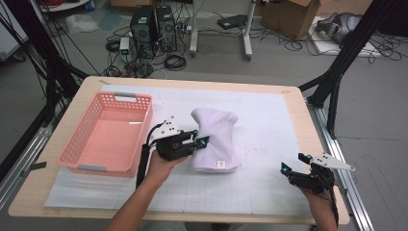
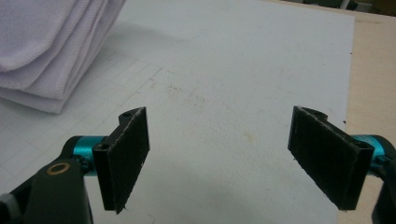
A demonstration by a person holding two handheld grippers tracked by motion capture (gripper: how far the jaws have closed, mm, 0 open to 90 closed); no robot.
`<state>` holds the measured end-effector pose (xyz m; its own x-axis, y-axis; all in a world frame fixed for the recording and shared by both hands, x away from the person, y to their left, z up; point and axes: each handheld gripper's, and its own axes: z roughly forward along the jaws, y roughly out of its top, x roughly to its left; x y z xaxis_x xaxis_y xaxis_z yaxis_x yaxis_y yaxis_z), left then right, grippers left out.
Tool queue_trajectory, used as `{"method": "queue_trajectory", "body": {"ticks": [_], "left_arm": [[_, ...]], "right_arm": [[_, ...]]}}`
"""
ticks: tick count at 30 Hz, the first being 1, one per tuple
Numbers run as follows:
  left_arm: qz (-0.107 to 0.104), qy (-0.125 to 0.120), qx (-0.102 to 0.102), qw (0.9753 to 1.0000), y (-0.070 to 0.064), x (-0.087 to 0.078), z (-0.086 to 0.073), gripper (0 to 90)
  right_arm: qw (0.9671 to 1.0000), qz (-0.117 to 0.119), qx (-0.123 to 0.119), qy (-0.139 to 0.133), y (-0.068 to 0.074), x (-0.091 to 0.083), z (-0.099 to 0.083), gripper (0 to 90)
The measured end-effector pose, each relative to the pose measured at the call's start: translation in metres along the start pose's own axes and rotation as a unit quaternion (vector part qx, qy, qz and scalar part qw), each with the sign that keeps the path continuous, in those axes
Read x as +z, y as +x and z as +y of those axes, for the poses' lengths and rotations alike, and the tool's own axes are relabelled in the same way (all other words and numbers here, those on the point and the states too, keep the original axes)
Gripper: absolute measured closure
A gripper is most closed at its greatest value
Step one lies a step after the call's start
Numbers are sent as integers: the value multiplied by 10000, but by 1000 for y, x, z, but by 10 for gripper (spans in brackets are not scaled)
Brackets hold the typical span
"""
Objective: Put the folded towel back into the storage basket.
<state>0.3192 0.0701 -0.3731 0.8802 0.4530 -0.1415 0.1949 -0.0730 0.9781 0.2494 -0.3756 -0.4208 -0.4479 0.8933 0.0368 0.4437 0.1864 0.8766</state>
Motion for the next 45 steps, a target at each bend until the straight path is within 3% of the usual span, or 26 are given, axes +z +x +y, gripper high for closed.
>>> {"method": "queue_trajectory", "body": {"ticks": [24,45], "left_arm": [[322,-292,94,9990,20,-59,29,741],[798,-641,36,9947,43,-127,55,741]], "right_arm": [[10000,0,-22,-27,-1,0,1,195],[10000,7,-14,-47,1,1,3,195]]}}
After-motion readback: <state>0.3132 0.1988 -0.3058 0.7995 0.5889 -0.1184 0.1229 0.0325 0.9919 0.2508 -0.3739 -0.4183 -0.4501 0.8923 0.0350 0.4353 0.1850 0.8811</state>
